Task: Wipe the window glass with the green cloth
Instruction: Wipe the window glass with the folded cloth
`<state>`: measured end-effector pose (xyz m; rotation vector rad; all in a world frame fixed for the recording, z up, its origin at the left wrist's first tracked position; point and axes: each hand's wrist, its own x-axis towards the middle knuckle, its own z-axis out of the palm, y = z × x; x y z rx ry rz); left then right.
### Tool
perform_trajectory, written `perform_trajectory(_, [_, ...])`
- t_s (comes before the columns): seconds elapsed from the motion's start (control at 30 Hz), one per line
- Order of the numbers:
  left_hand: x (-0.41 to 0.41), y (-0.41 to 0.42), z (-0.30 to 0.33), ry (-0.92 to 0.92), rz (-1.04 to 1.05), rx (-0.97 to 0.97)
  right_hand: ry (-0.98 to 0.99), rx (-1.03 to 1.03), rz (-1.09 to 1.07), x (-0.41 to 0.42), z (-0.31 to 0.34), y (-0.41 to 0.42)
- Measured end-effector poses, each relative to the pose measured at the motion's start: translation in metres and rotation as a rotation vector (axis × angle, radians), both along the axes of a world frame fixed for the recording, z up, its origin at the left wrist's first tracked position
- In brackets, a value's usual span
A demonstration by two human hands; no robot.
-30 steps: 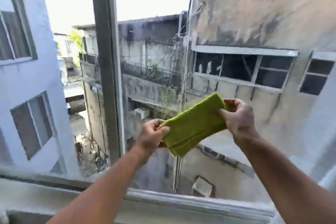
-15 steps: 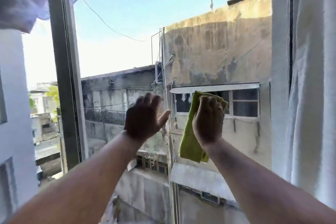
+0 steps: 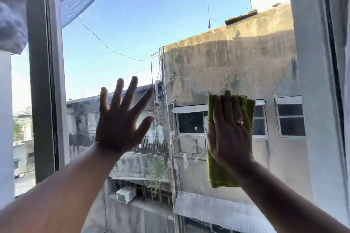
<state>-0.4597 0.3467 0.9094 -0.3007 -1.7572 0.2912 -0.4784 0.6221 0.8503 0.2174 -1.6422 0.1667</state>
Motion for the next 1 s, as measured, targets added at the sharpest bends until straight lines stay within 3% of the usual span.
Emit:
perform_trajectory(0.07, [-0.001,0.000,-0.001,0.017,0.015,-0.004,-0.003,0.080,0.025,0.002,-0.015,-0.039])
perform_trajectory(0.17, [0.000,-0.001,-0.001,0.024,0.043,-0.013,0.005,0.711,0.069,0.010,-0.061,-0.074])
perform_trajectory(0.23, [0.001,-0.001,-0.002,0.014,0.043,-0.013,-0.005,0.947,0.051,0.010,-0.060,-0.058])
perform_trajectory(0.3, [0.003,0.000,-0.002,0.004,0.028,-0.006,-0.003,0.810,0.040,0.004,-0.037,-0.028])
perform_trajectory(0.43, [0.005,0.005,0.000,-0.007,-0.005,0.024,0.039,0.147,-0.044,-0.006,0.003,0.060])
perform_trajectory(0.53, [0.003,0.004,0.000,0.000,-0.013,0.022,-0.017,-0.138,-0.047,-0.004,0.002,0.039])
perform_trajectory(0.6, [0.001,0.004,-0.001,0.016,-0.009,0.018,-0.033,-0.010,-0.022,0.001,-0.029,-0.012])
perform_trajectory(0.7, [0.001,0.003,-0.001,0.008,0.007,0.008,-0.050,0.714,0.017,0.016,-0.100,-0.073])
perform_trajectory(0.73, [0.002,0.002,-0.001,-0.002,0.010,0.005,-0.057,0.886,0.031,0.020,-0.111,-0.078])
perform_trajectory(0.8, [0.005,0.002,0.000,-0.020,0.009,0.006,-0.076,1.039,0.085,0.018,-0.107,-0.070])
perform_trajectory(0.87, [0.007,0.003,0.000,-0.030,0.001,0.007,-0.047,0.944,0.100,0.015,-0.083,-0.048])
perform_trajectory(1.0, [0.007,0.003,0.000,-0.032,-0.015,0.008,0.004,0.463,-0.027,0.001,-0.014,0.032])
